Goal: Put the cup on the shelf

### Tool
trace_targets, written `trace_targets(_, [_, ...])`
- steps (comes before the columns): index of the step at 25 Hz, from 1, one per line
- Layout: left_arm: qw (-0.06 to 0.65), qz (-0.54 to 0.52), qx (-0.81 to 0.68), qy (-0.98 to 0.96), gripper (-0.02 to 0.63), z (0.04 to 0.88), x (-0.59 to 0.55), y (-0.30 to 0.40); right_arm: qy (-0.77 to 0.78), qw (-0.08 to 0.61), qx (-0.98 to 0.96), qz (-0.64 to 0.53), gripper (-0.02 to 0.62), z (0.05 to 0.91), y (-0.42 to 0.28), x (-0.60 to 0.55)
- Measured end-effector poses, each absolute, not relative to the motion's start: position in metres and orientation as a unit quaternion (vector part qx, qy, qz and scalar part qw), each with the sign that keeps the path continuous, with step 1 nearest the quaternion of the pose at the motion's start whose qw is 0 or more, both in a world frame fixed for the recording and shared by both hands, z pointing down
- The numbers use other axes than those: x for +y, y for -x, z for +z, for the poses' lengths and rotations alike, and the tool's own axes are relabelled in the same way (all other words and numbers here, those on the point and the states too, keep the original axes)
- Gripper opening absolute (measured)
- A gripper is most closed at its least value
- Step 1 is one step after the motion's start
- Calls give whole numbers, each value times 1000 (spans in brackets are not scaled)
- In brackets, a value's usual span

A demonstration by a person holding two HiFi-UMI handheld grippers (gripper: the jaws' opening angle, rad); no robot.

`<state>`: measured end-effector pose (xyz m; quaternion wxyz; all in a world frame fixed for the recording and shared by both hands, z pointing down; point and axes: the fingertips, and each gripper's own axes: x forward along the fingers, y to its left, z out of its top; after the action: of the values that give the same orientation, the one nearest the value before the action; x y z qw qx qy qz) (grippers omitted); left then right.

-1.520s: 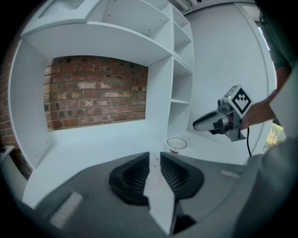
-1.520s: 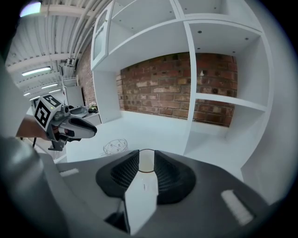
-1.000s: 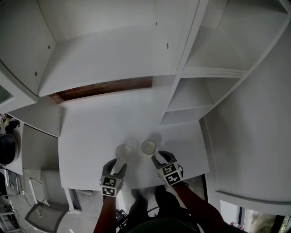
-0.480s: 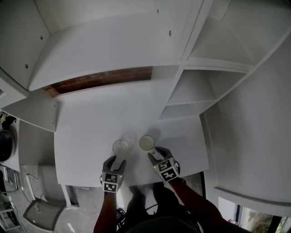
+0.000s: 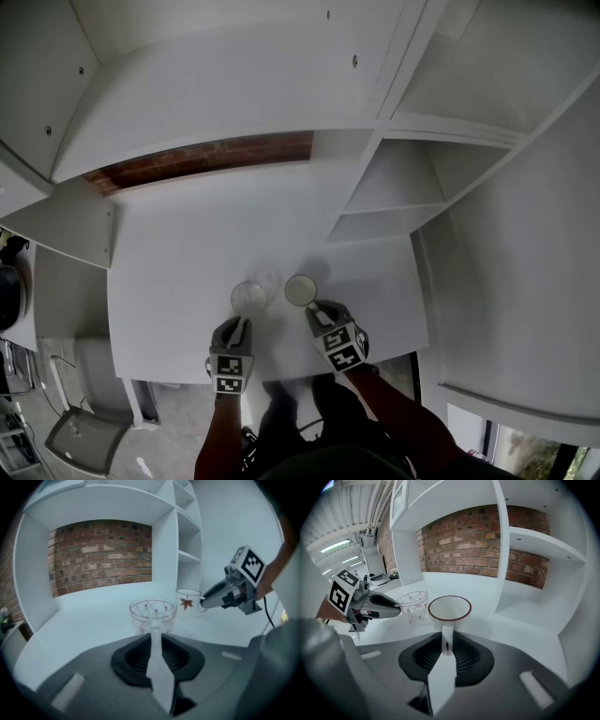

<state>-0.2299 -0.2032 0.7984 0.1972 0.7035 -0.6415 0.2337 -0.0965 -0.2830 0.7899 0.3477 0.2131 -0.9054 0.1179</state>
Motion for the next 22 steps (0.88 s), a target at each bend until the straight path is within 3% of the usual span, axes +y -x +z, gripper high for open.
trace_targets(22, [149, 203, -644, -723, 52, 752, -216, 237, -251, 286, -920, 94, 69, 745, 97, -296])
